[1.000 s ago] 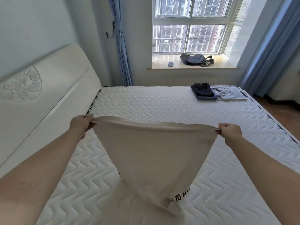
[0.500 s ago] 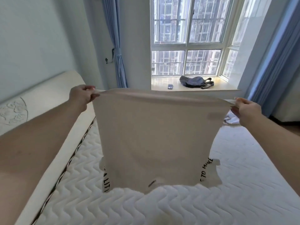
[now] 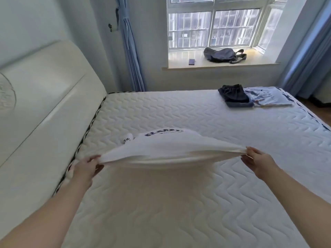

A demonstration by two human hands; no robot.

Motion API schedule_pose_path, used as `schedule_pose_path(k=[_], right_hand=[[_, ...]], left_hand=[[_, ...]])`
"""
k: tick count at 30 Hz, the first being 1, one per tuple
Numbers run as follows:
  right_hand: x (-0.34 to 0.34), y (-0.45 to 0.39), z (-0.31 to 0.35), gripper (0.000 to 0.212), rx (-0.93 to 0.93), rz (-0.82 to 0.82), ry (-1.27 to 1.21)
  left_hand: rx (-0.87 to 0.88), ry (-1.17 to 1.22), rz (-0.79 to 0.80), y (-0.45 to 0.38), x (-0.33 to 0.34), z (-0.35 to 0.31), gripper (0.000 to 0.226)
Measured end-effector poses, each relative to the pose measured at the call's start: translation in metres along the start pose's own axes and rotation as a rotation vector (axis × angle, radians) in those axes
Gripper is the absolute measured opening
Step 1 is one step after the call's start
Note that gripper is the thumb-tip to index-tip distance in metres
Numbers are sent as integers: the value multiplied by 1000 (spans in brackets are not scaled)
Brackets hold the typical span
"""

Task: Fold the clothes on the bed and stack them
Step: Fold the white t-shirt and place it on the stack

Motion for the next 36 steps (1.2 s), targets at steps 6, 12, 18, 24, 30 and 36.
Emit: schedule_pose_path(k=[6,12,18,24,30,36], right_hand=[[-77,34,-173,37,344,-89,198],[-147,83,-294,33,574,-173,294],[-210,123,-368,9,644,-339,317],[-250,154,-414,27,697,-314,396],[-287,175,-444,37,662,-281,733],[-304,206,-456,30,601,-196,1008]], left_hand=[[-313,-117,-44,56,-42,196,29],[-560,-163,-66,113,-82,330,26],[-696,-159,-131,169,-125,417,28],[-773,-194,-92,214,-144,465,15],[-794,-304,-87,243,-165,487,12],[-750,-445,-85,262,-190,500,17]])
Point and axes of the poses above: each hand's wrist, its own y-axis away from the middle knuckle, its own x-axis out of the palm, z = x × y, the point moved 3 cm from there along -y, towards the middle knuckle, and after that the axes turned 9 degrees about z, right-handed, at the moved point
